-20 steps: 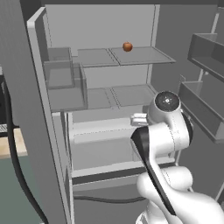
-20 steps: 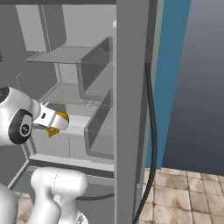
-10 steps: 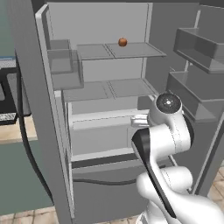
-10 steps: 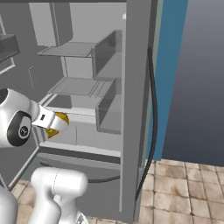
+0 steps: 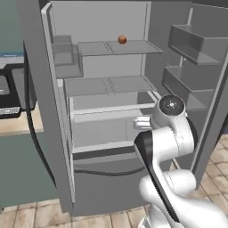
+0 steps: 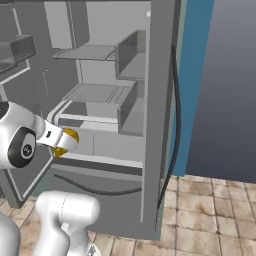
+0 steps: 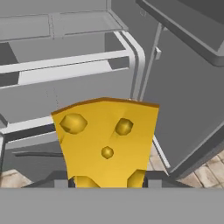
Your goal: Pick the cheese from the fridge and the cheese grater from the cabinet and place them next to the salad bowl.
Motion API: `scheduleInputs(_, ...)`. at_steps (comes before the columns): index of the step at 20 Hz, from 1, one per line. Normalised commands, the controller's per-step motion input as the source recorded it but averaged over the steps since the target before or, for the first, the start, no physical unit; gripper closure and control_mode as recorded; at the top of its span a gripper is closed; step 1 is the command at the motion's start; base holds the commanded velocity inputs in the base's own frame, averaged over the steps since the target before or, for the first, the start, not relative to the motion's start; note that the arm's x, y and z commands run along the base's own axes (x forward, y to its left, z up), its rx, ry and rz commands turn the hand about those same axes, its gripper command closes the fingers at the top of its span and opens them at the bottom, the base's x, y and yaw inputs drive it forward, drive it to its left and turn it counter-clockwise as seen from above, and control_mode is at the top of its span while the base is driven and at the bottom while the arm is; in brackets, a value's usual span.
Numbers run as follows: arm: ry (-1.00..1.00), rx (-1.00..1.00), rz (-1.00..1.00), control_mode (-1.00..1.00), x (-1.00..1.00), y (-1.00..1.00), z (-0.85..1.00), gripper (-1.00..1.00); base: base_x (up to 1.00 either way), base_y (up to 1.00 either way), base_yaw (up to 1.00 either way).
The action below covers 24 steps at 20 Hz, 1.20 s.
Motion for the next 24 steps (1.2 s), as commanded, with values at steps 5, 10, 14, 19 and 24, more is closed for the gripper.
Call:
scheduleInputs(5,0.00,0.00,0.00,1.00,0.00,0.00,0.00,1.00,-0.40,0.00,0.11)
scheduleInputs(10,0.00,0.00,0.00,1.00,0.00,0.00,0.00,1.00,-0.41,-0.05,0.26)
scheduleInputs(14,0.00,0.00,0.00,1.00,0.00,0.00,0.00,1.00,-0.45,-0.21,0.32)
scheduleInputs(19,0.00,0.00,0.00,1.00,0.00,0.00,0.00,1.00,-0.42,-0.02,0.40)
scheduleInputs(24,0.00,0.00,0.00,1.00,0.00,0.00,0.00,1.00,-0.62,0.01,0.45)
